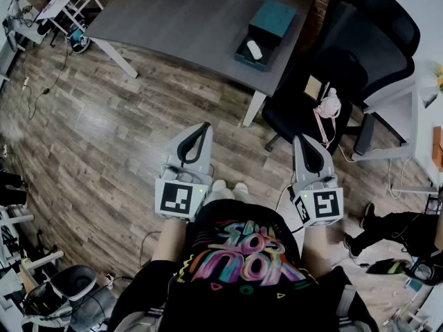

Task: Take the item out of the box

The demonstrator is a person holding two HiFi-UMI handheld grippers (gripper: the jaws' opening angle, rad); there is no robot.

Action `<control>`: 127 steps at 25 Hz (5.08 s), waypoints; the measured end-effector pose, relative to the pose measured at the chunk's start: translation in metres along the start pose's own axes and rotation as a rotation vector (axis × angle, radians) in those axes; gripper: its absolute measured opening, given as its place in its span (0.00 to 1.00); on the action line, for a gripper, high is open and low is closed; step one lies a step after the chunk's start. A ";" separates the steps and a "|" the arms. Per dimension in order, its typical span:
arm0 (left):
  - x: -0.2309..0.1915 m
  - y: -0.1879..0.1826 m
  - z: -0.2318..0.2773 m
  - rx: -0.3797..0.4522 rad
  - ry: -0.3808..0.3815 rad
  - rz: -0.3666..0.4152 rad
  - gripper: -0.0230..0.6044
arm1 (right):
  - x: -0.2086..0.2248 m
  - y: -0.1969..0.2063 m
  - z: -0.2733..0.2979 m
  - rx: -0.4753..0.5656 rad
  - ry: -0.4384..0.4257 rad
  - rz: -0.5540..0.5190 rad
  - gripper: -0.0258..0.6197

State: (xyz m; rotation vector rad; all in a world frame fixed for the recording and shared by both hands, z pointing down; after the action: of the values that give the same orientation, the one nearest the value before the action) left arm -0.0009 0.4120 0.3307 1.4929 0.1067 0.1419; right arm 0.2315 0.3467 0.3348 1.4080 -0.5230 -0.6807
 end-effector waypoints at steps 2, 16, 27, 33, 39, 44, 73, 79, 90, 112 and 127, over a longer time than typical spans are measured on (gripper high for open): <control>0.004 -0.001 0.001 0.005 -0.006 0.005 0.04 | 0.003 0.001 -0.002 0.000 0.001 -0.008 0.04; 0.025 0.000 0.005 0.016 -0.066 0.017 0.03 | 0.020 0.013 -0.009 0.011 -0.058 0.006 0.04; -0.010 0.011 0.035 -0.001 -0.090 -0.009 0.03 | 0.029 0.024 0.047 -0.027 -0.094 0.024 0.04; -0.060 0.002 0.084 -0.001 -0.084 0.003 0.04 | 0.038 0.014 0.111 -0.035 -0.095 0.015 0.04; -0.114 -0.008 0.127 0.007 -0.065 0.010 0.04 | 0.046 0.001 0.178 -0.028 -0.061 0.014 0.04; -0.156 -0.007 0.158 -0.001 -0.040 0.011 0.04 | 0.054 -0.002 0.222 -0.034 -0.012 0.013 0.04; -0.228 0.017 0.312 -0.091 0.165 -0.034 0.04 | 0.126 0.012 0.340 -0.163 0.199 0.028 0.04; -0.226 0.001 0.368 -0.077 0.193 -0.017 0.04 | 0.165 0.003 0.367 -0.145 0.213 0.020 0.04; -0.198 -0.025 0.449 -0.034 0.280 0.028 0.04 | 0.215 -0.011 0.386 -0.097 0.230 0.012 0.04; -0.174 -0.025 0.487 -0.068 0.512 0.040 0.04 | 0.218 -0.009 0.369 -0.127 0.366 0.079 0.04; -0.142 -0.009 0.492 -0.119 0.686 0.096 0.04 | 0.220 0.001 0.346 -0.138 0.468 0.144 0.04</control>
State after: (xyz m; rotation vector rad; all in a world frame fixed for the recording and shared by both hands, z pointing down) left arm -0.0633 -0.0957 0.3564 1.2775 0.5678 0.7233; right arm 0.1466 -0.0539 0.3586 1.3286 -0.1997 -0.2508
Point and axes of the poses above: the fingertips, and each gripper's own axes: z forward along the fingers, x to its right, y out of its underside, the point moved 5 cm from there along -z, backward along the fingers, and after that the axes turned 3 degrees about x, right-handed, at the moved point
